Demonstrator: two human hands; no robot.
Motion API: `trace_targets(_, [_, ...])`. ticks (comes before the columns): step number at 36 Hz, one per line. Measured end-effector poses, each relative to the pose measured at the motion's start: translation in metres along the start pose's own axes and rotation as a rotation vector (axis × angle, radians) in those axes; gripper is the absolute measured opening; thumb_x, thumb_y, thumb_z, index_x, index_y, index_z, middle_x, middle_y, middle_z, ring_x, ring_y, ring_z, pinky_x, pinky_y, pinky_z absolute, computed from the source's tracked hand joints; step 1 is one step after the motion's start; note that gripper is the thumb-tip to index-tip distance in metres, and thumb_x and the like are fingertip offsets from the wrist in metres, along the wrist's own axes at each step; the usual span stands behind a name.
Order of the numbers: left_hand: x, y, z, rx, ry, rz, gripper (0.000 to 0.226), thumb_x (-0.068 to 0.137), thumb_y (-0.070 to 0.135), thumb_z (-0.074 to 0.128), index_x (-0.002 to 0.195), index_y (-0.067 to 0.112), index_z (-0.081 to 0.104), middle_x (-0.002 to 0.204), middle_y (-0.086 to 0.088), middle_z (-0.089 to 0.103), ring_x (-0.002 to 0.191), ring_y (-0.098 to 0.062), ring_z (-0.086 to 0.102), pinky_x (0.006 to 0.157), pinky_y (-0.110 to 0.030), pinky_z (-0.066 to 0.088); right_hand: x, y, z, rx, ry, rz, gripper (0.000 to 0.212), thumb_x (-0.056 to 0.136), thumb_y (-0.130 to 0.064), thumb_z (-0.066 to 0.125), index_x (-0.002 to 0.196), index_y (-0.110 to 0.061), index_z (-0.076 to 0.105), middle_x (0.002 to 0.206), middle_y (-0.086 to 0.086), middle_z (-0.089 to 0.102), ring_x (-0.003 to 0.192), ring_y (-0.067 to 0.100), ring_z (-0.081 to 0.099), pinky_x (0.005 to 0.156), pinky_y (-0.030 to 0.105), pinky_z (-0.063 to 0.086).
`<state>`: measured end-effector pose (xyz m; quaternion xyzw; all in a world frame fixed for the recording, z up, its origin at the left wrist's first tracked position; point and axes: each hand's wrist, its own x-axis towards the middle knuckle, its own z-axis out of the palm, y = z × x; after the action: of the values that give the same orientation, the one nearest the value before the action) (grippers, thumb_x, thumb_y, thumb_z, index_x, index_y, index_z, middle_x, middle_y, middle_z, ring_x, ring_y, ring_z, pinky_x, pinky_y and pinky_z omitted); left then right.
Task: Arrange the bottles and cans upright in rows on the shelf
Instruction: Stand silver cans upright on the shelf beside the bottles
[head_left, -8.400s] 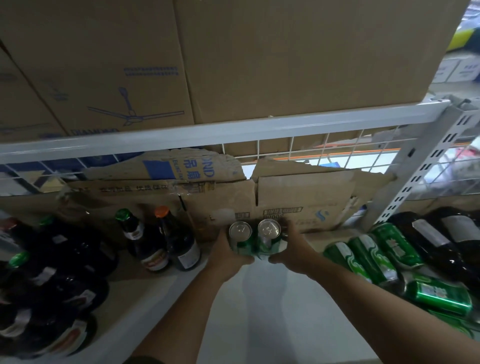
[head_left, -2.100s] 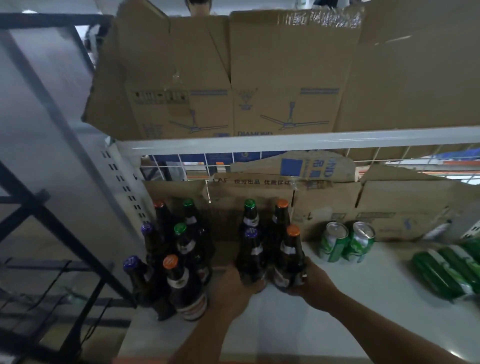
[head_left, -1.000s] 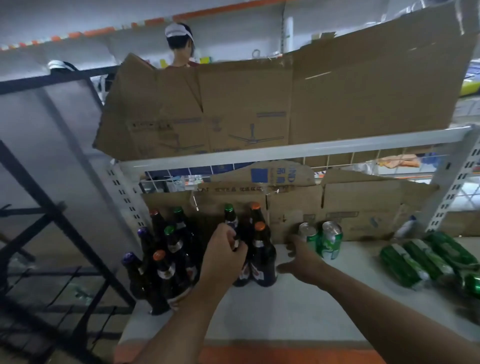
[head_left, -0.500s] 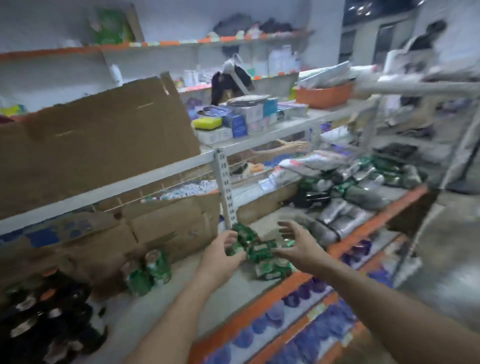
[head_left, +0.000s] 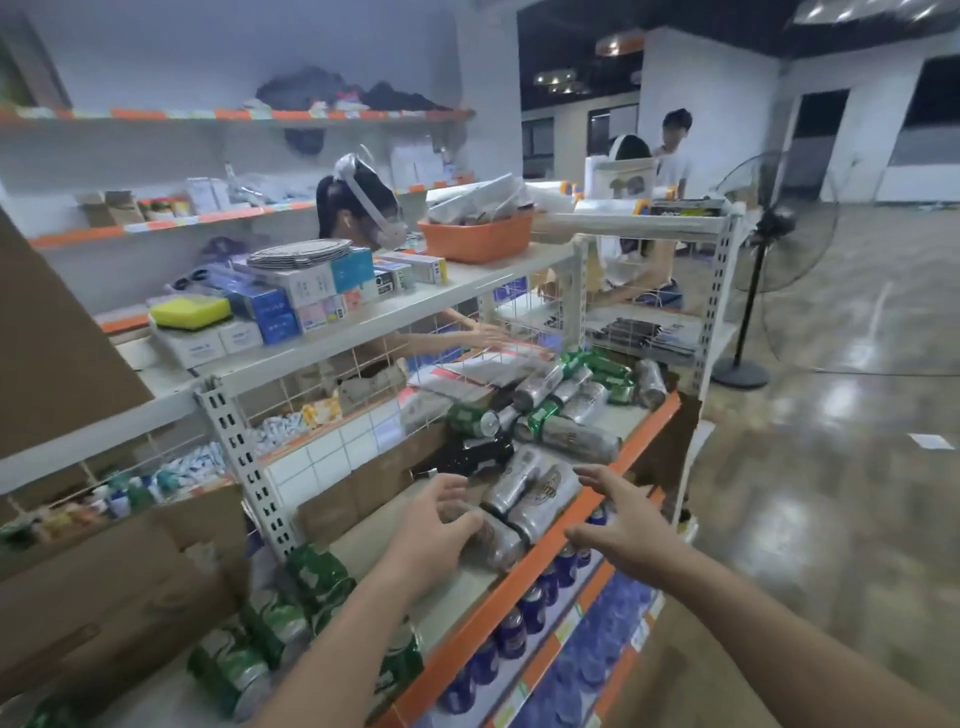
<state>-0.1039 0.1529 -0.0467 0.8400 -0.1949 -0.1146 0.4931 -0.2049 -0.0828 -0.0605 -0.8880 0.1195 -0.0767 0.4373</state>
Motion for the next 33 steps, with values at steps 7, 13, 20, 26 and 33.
trace_targets(7, [0.084, -0.018, 0.007, -0.058, 0.024, -0.033, 0.037, 0.093, 0.023, 0.069, 0.127, 0.029, 0.056, 0.123, 0.011, 0.061, 0.113, -0.006, 0.059, 0.091, -0.024, 0.051, 0.087, 0.011, 0.0, -0.059, -0.076, 0.03, 0.069, 0.089, -0.029, 0.076, 0.149, -0.028, 0.042, 0.145, -0.01, 0.043, 0.122, 0.035, 0.062, 0.087, 0.027, 0.051])
trace_targets(13, [0.156, -0.03, 0.014, -0.077, 0.007, -0.077, 0.036, 0.092, 0.021, 0.069, 0.126, 0.029, 0.056, 0.119, 0.006, 0.059, 0.109, -0.008, 0.057, 0.06, -0.009, 0.047, 0.158, 0.026, -0.017, -0.072, -0.073, 0.038, 0.067, 0.085, -0.026, 0.08, 0.143, -0.024, 0.048, 0.141, -0.011, 0.053, 0.13, 0.006, 0.049, 0.116, 0.03, 0.037])
trace_targets(20, [0.216, -0.041, 0.027, 0.017, -0.016, -0.112, 0.035, 0.091, 0.027, 0.072, 0.119, 0.036, 0.053, 0.113, 0.014, 0.059, 0.11, -0.008, 0.057, 0.095, -0.028, 0.046, 0.22, 0.051, -0.026, -0.065, -0.141, 0.111, 0.071, 0.085, -0.019, 0.082, 0.145, -0.019, 0.046, 0.134, -0.011, 0.052, 0.128, 0.006, 0.049, 0.106, 0.019, 0.033])
trace_targets(26, [0.257, -0.044, 0.038, 0.069, 0.005, -0.159, 0.035, 0.088, 0.025, 0.071, 0.117, 0.039, 0.056, 0.11, 0.017, 0.063, 0.108, -0.001, 0.059, 0.088, -0.022, 0.045, 0.287, 0.065, -0.026, -0.155, -0.188, 0.101, 0.079, 0.078, -0.024, 0.081, 0.148, -0.025, 0.043, 0.149, 0.0, 0.05, 0.134, 0.017, 0.05, 0.108, 0.033, 0.043])
trace_targets(33, [0.318, -0.041, 0.06, 0.109, 0.086, -0.224, 0.049, 0.079, 0.052, 0.071, 0.123, 0.053, 0.05, 0.127, 0.017, 0.057, 0.114, -0.006, 0.059, 0.099, -0.03, 0.051, 0.38, 0.086, -0.037, -0.276, -0.278, -0.002, 0.085, 0.078, -0.008, 0.072, 0.155, -0.014, 0.035, 0.157, 0.011, 0.043, 0.141, 0.023, 0.044, 0.114, 0.028, 0.036])
